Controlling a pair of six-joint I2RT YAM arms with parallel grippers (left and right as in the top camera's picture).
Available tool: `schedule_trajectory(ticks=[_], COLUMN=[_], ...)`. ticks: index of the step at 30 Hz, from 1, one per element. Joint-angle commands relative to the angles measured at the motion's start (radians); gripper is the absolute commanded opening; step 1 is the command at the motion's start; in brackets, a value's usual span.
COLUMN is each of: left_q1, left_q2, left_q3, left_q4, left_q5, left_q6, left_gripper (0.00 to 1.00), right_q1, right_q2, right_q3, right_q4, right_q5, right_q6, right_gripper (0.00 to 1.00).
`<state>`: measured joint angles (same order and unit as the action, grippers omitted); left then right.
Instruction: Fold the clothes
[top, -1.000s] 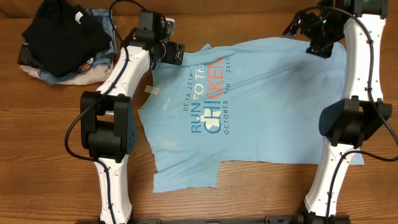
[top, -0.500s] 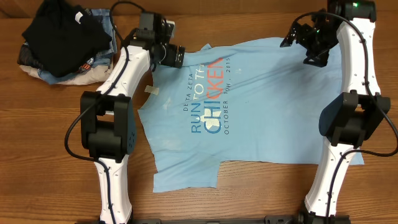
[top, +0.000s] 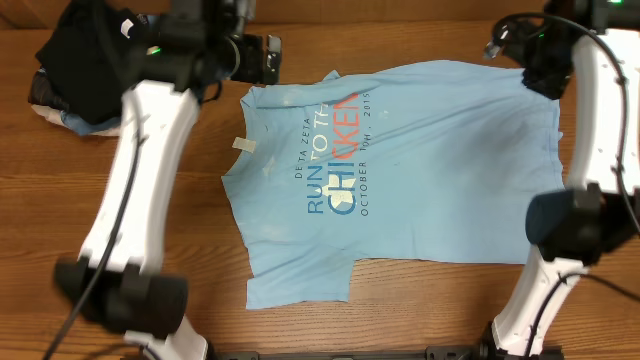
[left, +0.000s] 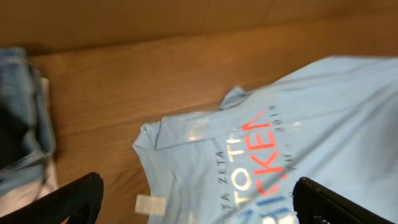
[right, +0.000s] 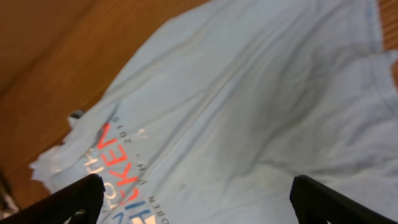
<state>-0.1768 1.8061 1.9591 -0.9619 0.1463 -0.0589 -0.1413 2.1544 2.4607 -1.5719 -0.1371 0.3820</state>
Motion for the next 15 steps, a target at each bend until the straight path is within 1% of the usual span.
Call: schedule_trajectory(ticks=[1,6,12,15], left_q1=[-0.007,-0.007,-0.007,-0.007], left_q2=[-0.088,-0.153,-0.206,-0.243], left_q3=[0.010,0.010,0.010,0.010], left_q4=[-0.074,-0.259,-0.448,-0.553], left_q5=[0.008,0.008,-0.001,-0.067], left_q6=[-0.066,-0.124,-0.132,-0.183], left_gripper=[1.00,1.00,1.00,1.00], right_q1=[0.000,0.000,0.018,0.037], right_q2=[-0.107,-0.169,-0.264,-0.322], right_q3=[0.009,0.009,0.006,0.006], right_q4=[-0.032,-0.114,-0.122,-0.122], right_q5=[0.041,0.043,0.032,0.031], right_q6=[0.044,0.065,0.064,0.064], right_gripper=[1.00,1.00,1.00,1.00])
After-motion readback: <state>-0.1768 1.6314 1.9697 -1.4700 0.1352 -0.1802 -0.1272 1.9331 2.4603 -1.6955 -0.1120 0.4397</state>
